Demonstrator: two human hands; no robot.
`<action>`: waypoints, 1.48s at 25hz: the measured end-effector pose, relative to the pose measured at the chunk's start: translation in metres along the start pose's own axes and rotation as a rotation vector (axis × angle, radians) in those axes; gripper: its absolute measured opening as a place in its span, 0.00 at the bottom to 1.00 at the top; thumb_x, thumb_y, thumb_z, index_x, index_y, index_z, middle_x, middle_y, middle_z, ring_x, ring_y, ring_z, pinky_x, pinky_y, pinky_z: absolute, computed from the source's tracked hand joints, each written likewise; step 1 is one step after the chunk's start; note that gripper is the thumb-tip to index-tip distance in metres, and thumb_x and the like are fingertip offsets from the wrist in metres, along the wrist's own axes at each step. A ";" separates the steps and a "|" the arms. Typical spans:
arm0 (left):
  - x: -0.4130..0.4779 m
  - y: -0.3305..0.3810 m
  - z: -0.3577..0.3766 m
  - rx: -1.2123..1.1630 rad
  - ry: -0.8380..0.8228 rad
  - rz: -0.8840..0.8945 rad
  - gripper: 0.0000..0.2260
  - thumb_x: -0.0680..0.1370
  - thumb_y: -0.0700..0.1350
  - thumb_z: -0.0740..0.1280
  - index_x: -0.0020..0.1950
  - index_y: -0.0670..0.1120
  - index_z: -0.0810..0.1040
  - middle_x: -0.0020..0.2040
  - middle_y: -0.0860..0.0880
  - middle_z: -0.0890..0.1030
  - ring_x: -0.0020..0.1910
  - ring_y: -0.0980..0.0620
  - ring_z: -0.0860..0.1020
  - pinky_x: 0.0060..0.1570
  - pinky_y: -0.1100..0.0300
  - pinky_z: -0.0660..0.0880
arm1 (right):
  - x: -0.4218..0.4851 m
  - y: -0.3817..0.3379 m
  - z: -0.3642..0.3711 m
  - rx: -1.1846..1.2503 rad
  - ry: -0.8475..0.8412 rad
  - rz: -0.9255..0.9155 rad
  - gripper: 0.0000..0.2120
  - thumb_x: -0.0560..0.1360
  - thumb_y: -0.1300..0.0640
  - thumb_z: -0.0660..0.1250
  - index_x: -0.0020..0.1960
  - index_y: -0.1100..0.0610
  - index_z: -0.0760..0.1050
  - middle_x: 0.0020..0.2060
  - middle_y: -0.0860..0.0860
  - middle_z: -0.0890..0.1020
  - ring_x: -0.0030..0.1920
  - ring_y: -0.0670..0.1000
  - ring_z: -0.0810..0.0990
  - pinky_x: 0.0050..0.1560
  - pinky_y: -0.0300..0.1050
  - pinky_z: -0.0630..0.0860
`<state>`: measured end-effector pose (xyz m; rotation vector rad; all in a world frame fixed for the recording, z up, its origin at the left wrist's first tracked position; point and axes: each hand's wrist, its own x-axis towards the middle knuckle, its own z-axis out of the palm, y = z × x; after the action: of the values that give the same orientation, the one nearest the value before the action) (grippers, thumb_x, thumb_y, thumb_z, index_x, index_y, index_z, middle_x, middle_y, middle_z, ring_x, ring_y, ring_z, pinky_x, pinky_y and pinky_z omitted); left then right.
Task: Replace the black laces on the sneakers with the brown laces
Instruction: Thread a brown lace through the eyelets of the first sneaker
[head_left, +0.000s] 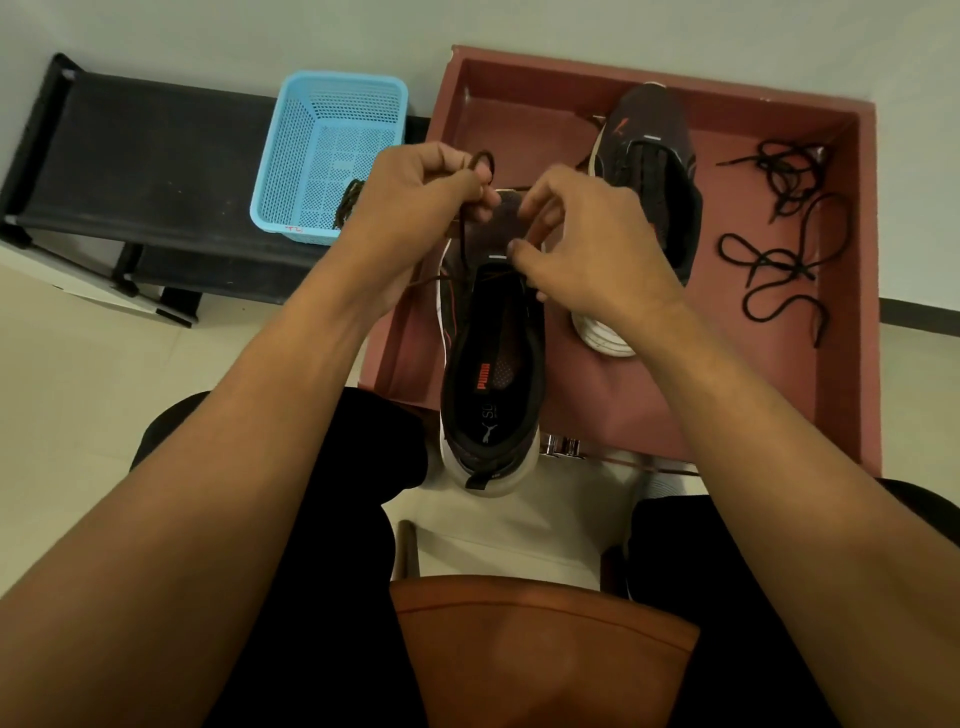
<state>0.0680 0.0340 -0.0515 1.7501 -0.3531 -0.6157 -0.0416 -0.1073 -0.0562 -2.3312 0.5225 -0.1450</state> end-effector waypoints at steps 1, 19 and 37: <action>-0.002 0.003 0.002 -0.008 -0.020 0.053 0.04 0.80 0.36 0.68 0.46 0.42 0.81 0.38 0.47 0.84 0.39 0.51 0.81 0.47 0.57 0.79 | 0.000 -0.001 -0.005 0.039 0.040 -0.024 0.18 0.76 0.54 0.75 0.63 0.47 0.76 0.42 0.45 0.85 0.35 0.43 0.84 0.42 0.43 0.84; 0.005 -0.005 -0.027 0.778 0.384 0.315 0.09 0.82 0.50 0.63 0.56 0.47 0.80 0.57 0.50 0.82 0.62 0.50 0.77 0.66 0.62 0.71 | 0.011 0.005 -0.024 0.125 0.140 -0.163 0.07 0.81 0.56 0.71 0.55 0.53 0.87 0.36 0.43 0.85 0.34 0.41 0.84 0.41 0.33 0.81; -0.007 0.011 -0.004 0.631 0.007 0.470 0.10 0.80 0.54 0.71 0.50 0.48 0.86 0.41 0.55 0.85 0.40 0.63 0.82 0.45 0.70 0.77 | 0.006 0.002 -0.018 -0.101 0.010 -0.174 0.06 0.79 0.50 0.73 0.52 0.49 0.88 0.37 0.45 0.86 0.38 0.42 0.83 0.47 0.35 0.79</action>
<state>0.0658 0.0382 -0.0389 2.1528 -1.0024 -0.1551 -0.0408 -0.1226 -0.0446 -2.4745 0.3375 -0.2173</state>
